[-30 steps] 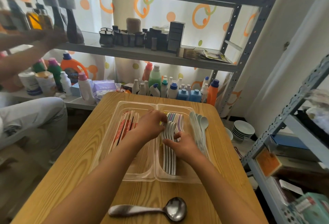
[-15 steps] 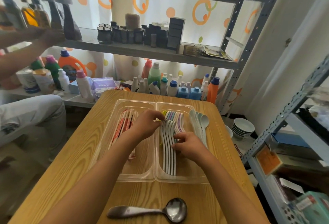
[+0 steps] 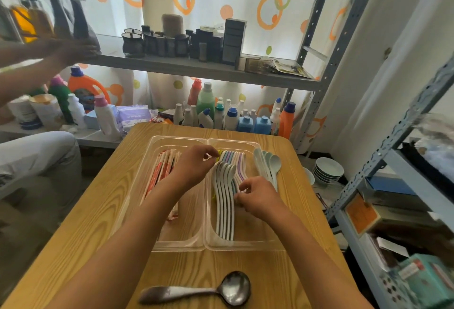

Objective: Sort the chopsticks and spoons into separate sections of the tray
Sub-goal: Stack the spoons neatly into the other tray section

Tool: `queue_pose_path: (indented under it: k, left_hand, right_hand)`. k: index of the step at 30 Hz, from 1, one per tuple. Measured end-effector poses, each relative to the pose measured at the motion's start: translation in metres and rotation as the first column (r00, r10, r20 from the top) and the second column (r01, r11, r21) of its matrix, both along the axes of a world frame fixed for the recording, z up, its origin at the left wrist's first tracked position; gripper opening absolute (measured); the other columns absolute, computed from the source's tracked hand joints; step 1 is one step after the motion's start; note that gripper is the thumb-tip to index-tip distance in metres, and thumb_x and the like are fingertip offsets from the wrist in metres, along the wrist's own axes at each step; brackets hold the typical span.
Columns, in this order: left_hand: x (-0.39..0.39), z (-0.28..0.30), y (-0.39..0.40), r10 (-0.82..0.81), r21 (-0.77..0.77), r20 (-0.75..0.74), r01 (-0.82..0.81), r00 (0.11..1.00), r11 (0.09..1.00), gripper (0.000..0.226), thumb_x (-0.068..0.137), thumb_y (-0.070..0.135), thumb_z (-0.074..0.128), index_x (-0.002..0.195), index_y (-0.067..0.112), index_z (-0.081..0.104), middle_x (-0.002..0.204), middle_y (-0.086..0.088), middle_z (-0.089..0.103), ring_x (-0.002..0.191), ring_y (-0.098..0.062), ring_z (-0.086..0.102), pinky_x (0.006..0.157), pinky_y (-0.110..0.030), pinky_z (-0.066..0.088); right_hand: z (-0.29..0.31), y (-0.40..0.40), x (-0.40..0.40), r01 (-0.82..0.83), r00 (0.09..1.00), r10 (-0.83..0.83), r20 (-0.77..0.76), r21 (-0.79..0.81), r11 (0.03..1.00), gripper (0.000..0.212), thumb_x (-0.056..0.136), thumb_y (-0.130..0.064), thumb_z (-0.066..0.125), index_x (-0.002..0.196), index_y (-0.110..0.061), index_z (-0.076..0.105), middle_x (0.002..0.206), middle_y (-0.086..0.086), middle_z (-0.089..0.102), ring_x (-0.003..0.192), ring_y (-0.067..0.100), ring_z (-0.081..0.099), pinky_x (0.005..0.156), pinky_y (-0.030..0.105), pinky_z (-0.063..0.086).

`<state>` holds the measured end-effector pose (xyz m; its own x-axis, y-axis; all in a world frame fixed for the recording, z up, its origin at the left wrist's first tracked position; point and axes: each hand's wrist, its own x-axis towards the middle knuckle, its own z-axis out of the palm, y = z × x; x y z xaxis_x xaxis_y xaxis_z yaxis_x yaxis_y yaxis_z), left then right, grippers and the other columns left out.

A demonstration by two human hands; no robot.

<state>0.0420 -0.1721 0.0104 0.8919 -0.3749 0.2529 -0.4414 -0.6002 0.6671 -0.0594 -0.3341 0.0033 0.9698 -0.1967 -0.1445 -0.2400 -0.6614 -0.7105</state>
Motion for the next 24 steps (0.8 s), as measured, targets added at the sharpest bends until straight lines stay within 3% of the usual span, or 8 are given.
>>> queue_pose_path:
  k: [2,6,9,12,15,19,24]
  left_hand:
    - [-0.002,0.004,-0.006,-0.011,-0.039,0.029,0.012,1.0,0.999,0.018,0.094,0.018,0.058,0.11,0.019,0.067,0.109,0.005,0.066,0.096,-0.004,0.056,0.078,-0.016,0.04]
    - [-0.011,0.009,-0.018,-0.043,-0.098,0.038,0.047,0.998,0.994,0.022,0.094,0.02,0.058,0.115,0.022,0.063,0.106,0.012,0.061,0.093,0.0,0.055,0.071,-0.012,0.041]
    - [-0.015,0.009,-0.025,-0.067,-0.125,0.037,0.071,0.997,0.99,0.024,0.094,0.022,0.059,0.117,0.024,0.061,0.105,0.014,0.061,0.094,0.0,0.057,0.079,-0.02,0.049]
    - [-0.019,0.011,-0.031,-0.092,-0.12,0.041,0.097,0.995,0.988,0.023,0.094,0.022,0.059,0.116,0.025,0.061,0.104,0.014,0.062,0.095,0.0,0.057,0.082,-0.023,0.051]
    - [-0.022,0.014,-0.034,-0.117,-0.123,0.037,0.121,0.992,0.985,0.022,0.093,0.023,0.059,0.115,0.026,0.062,0.104,0.015,0.062,0.095,0.002,0.058,0.081,-0.022,0.051]
    - [-0.025,0.017,-0.038,-0.146,-0.111,0.054,0.151,0.988,0.982,0.02,0.093,0.024,0.059,0.112,0.03,0.062,0.099,0.02,0.06,0.094,0.005,0.057,0.079,-0.018,0.048]
    - [-0.024,0.019,-0.037,-0.126,-0.152,0.033,0.129,0.992,0.98,0.021,0.093,0.02,0.059,0.111,0.032,0.061,0.1,0.02,0.062,0.095,0.005,0.057,0.079,-0.019,0.049]
  right_hand:
    - [0.004,-0.001,0.0,0.002,0.999,0.0,0.046,-0.032,0.999,0.008,0.091,-0.018,0.066,0.097,-0.017,0.072,0.082,-0.002,0.07,0.073,0.008,0.069,0.073,0.031,0.061]
    - [0.016,-0.015,0.003,0.138,0.975,-0.13,0.181,-0.033,0.99,0.014,0.091,-0.015,0.063,0.082,-0.019,0.073,0.075,0.0,0.07,0.068,0.011,0.067,0.061,0.026,0.057]
    - [0.011,-0.043,0.01,0.325,0.915,-0.323,0.244,0.032,0.945,0.012,0.092,-0.017,0.061,0.083,-0.018,0.07,0.08,0.004,0.07,0.075,0.019,0.066,0.062,0.027,0.05]
    - [-0.007,-0.076,0.018,0.455,0.874,-0.453,0.175,0.034,0.89,0.015,0.091,-0.027,0.064,0.096,-0.014,0.07,0.095,0.006,0.072,0.084,0.021,0.063,0.073,0.032,0.052]
    - [-0.02,-0.095,0.022,0.42,0.907,-0.42,0.022,0.011,0.907,0.033,0.089,-0.041,0.067,0.107,-0.013,0.064,0.104,0.003,0.066,0.09,0.019,0.057,0.079,0.033,0.049]
    - [-0.022,-0.097,0.03,0.339,0.938,-0.344,-0.053,-0.078,0.937,0.062,0.083,-0.05,0.071,0.129,-0.013,0.056,0.121,0.005,0.063,0.107,0.024,0.059,0.09,0.038,0.05]
    - [-0.018,-0.097,0.04,0.256,0.958,-0.276,-0.08,-0.196,0.947,0.058,0.079,-0.051,0.074,0.124,-0.017,0.057,0.118,0.005,0.064,0.105,0.023,0.061,0.091,0.041,0.052]
